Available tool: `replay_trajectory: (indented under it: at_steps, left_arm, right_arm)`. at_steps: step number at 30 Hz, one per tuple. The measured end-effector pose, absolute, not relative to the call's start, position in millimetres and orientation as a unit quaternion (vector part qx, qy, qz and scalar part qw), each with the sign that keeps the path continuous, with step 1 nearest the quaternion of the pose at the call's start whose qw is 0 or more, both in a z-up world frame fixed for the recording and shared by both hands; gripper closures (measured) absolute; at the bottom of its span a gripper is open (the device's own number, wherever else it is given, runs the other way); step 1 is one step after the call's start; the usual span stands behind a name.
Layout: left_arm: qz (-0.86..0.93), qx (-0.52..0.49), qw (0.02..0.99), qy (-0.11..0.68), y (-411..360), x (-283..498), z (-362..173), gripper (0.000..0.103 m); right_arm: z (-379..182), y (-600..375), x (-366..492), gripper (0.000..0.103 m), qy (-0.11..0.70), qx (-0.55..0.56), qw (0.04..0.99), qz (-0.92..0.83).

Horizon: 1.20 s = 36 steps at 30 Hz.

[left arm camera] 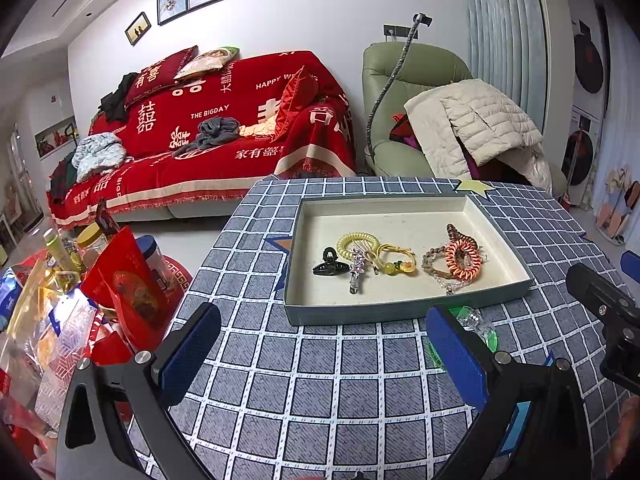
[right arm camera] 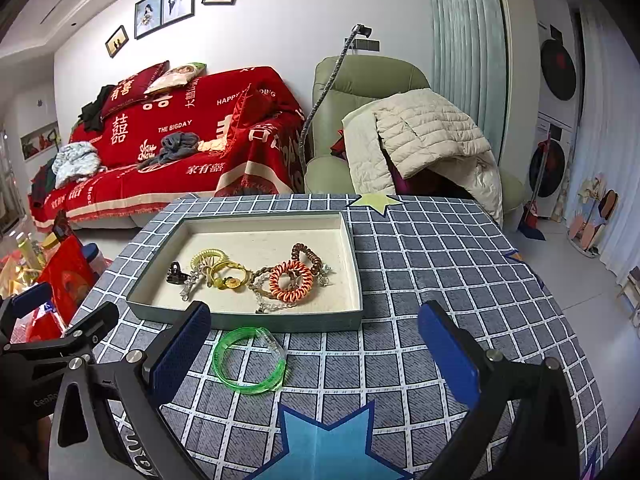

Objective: Organize jewelry

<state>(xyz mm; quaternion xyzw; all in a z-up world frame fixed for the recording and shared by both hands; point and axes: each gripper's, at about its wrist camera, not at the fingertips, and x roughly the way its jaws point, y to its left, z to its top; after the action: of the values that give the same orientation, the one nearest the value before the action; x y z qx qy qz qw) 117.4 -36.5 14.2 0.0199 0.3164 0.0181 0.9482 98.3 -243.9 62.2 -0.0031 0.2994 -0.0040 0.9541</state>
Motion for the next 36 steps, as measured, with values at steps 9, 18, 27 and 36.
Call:
replay_trajectory:
  at_steps: [9, 18, 27, 36]
  left_arm:
    - [0.017, 0.02, 0.948, 0.316, -36.5, 116.4, 14.9, 0.0]
    - [0.018, 0.019, 0.948, 0.318, -36.6, 115.2, 16.0, 0.0]
    - [0.017, 0.02, 0.948, 0.318, -37.8, 115.7, 16.0, 0.0]
    - [0.017, 0.018, 0.947, 0.321, -37.5, 116.7, 15.6, 0.0]
  right_arm:
    - [62.6, -243.9, 98.3, 0.0, 0.3, -0.003, 0.954, -0.003]
    - [64.3, -244.2, 97.4, 0.0, 0.3, -0.003, 0.954, -0.002]
    - [63.6, -243.5, 97.6, 0.0, 0.301, -0.002, 0.954, -0.002]
    - [64.1, -243.4, 97.2, 0.0, 0.3, -0.003, 0.954, -0.003]
